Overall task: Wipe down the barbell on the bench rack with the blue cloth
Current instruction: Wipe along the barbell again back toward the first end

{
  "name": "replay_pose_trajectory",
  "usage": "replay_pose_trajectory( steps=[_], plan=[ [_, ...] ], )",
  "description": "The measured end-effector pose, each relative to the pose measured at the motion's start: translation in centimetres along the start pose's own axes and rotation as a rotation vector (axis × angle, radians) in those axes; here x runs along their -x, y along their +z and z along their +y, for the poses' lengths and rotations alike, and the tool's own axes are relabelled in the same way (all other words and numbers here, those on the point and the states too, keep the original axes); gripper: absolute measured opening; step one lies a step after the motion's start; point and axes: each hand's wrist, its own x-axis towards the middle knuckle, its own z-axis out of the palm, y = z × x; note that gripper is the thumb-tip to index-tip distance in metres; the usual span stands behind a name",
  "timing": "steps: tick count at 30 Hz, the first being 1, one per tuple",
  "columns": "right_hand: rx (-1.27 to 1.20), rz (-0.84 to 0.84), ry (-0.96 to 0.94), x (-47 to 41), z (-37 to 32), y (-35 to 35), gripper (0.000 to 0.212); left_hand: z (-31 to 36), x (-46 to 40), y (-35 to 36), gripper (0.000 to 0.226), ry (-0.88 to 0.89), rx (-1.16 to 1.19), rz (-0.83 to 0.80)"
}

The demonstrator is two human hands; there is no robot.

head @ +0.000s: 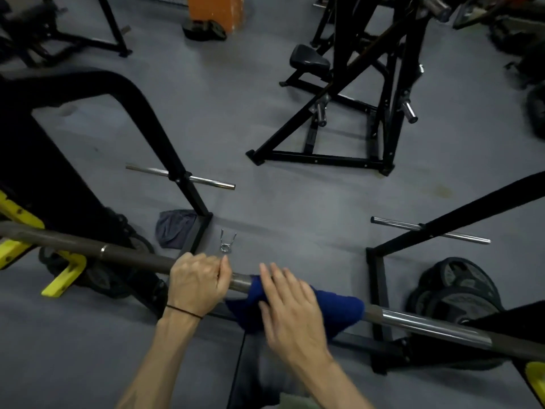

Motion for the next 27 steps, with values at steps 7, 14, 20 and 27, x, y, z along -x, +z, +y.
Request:
replay_pose_trajectory(
  steps=[7, 14, 20, 27],
  plan=[
    [-0.027, 0.021, 0.217, 1.5, 2.0, -0.9, 0.068, 1.3, 0.1, 0.1, 0.052, -0.141, -0.033, -0.054],
    [-0.081, -0.047, 0.091, 0.2, 1.0, -0.9, 0.061, 1.3, 0.3, -0.5, 0.052, -0.119, -0.064, -0.136],
    [-0.002, 0.044, 0.349, 2.7, 4.8, -1.7, 0.058, 1.3, 0.2, -0.6, 0.055, -0.127, -0.027, -0.167],
    [-0.092, 0.036, 0.171, -1.0, -3.1, 0.6, 0.056, 0.9, 0.5, -1.0, 0.055, -0.049, -0.018, -0.184]
  ],
)
